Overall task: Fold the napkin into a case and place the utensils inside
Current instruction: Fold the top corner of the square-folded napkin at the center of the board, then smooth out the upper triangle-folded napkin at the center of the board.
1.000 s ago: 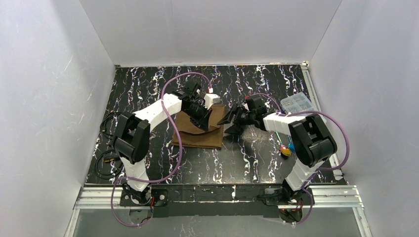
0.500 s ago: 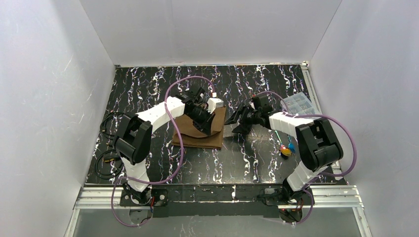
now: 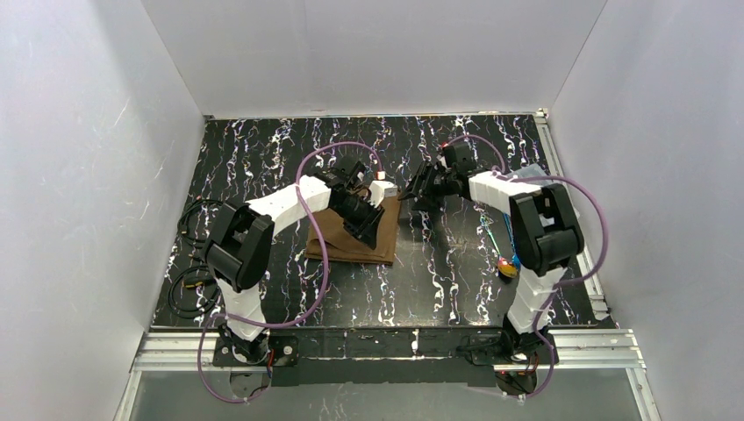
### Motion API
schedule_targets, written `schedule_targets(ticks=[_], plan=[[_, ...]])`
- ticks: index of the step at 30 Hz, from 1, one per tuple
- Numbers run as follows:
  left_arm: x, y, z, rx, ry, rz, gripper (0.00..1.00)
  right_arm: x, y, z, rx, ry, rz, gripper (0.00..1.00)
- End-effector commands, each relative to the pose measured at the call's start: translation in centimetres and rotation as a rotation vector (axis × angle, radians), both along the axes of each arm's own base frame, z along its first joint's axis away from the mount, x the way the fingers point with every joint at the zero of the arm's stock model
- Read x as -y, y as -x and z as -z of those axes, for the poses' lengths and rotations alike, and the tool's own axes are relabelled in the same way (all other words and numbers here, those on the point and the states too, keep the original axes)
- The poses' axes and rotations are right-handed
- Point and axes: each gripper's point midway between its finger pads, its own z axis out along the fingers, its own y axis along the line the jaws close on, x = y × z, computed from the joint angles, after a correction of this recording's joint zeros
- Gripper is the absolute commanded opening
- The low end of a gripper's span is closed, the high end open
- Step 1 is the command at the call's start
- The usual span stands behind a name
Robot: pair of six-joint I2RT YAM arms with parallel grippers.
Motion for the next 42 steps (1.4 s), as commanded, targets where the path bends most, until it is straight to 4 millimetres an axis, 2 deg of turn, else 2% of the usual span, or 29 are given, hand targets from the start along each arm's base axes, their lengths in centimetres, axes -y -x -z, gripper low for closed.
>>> schedule_targets(ticks=[1, 4, 7, 11, 14, 19, 22, 25, 34, 37, 42], plan=[[0.5, 0.4, -0.6, -0.026, 0.020, -0.003, 0.22, -0.4, -2.7, 1.1, 0.042, 0.054, -0.042, 0.63], [0.0, 0.1, -1.3, -0.004, 0.011, -0.003, 0.25, -0.8, -3.8, 1.5, 0.058, 0.054, -0.058, 0.62], [-1.1, -0.9, -3.0, 0.013, 0.024, -0.022, 0.26, -1.3, -4.9, 1.5, 0.077, 0.037, -0.066, 0.58], [-4.6, -1.6, -4.1, -0.010, -0.001, -0.036, 0.26, -1.8, -5.5, 1.7, 0.076, 0.028, -0.081, 0.50], [-8.2, -1.8, -3.6, -0.031, -0.041, -0.058, 0.25, -2.0, -5.7, 1.7, 0.080, 0.020, -0.089, 0.42], [-12.1, 0.6, -1.4, -0.045, -0.122, -0.013, 0.25, -2.2, -5.7, 1.7, 0.080, 0.010, -0.098, 0.30], [-12.7, 1.8, -0.9, -0.055, -0.130, 0.004, 0.24, -2.2, -5.8, 1.6, 0.081, 0.008, -0.100, 0.22], [-12.7, 2.2, -0.7, -0.063, -0.127, 0.009, 0.23, -2.4, -6.0, 1.3, 0.089, 0.000, -0.106, 0.18], [-13.6, 2.3, 0.6, -0.004, -0.156, 0.041, 0.13, -3.0, -6.8, 1.0, 0.089, -0.013, -0.128, 0.16], [-14.1, 2.4, 1.0, 0.019, -0.169, 0.055, 0.11, -3.1, -7.0, 1.7, 0.071, -0.009, -0.139, 0.18], [-14.2, 2.6, 0.5, 0.036, -0.163, 0.075, 0.11, -3.1, -7.2, 2.9, 0.051, 0.011, -0.153, 0.30]])
